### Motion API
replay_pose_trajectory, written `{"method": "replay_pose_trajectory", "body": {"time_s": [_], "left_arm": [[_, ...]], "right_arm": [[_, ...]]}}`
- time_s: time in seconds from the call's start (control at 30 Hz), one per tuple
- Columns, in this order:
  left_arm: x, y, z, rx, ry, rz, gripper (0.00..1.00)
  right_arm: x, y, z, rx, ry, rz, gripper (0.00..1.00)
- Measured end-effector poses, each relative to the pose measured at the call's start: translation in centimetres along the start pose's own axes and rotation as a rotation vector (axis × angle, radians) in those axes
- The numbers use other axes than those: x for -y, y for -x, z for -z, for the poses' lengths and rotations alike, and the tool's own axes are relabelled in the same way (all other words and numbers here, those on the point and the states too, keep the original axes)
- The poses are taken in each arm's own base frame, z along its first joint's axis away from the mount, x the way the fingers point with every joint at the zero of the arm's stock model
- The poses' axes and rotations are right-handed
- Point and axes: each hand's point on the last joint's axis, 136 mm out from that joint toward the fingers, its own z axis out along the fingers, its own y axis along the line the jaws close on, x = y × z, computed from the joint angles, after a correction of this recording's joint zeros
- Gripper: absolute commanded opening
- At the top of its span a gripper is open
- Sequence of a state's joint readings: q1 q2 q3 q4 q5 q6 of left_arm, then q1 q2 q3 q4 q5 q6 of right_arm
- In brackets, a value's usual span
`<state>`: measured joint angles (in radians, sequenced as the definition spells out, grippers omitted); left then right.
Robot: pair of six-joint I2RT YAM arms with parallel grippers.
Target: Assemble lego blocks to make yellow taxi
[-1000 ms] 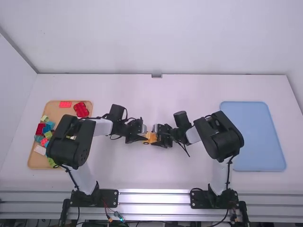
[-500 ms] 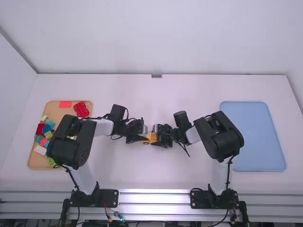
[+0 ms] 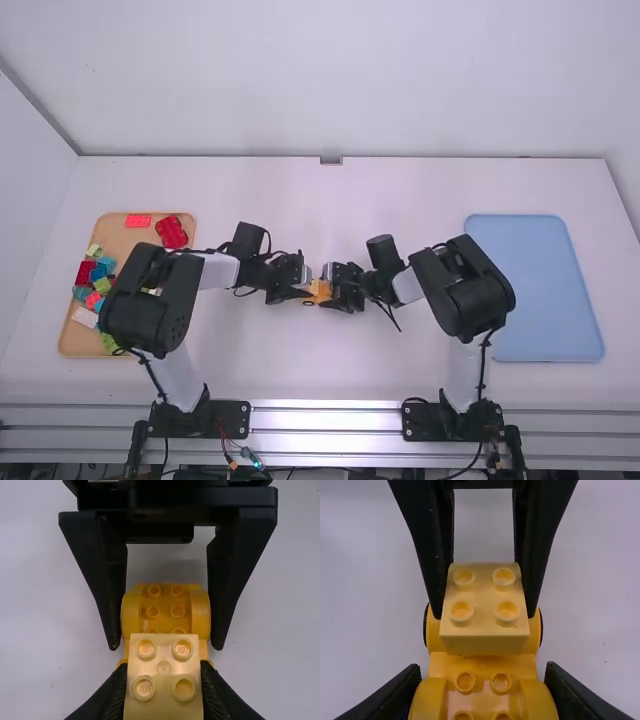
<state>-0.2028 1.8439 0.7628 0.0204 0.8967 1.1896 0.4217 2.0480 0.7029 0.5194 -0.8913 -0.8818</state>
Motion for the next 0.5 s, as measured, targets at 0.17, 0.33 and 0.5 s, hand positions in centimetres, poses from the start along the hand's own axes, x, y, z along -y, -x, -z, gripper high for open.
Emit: {"method": "replay_pose_trajectory", "body": {"time_s": [0.17,0.33,0.5], "left_arm": [[0.0,0.0,0.0,0.0,0.0,0.0,0.52],[-0.01,-0.05,-0.01,-0.003,0.001,0.0,0.57],[-0.34,0.06,-0.01,0.0,0.012,-0.016,0.75]], "right_arm": [[0.01,0.0,0.0,0.0,0.0,0.0,0.57],[0.01,0.03,0.0,0.001,0.0,0.001,0.57],[0.01,0.0,0.0,0.0,0.0,0.0,0.57]]}}
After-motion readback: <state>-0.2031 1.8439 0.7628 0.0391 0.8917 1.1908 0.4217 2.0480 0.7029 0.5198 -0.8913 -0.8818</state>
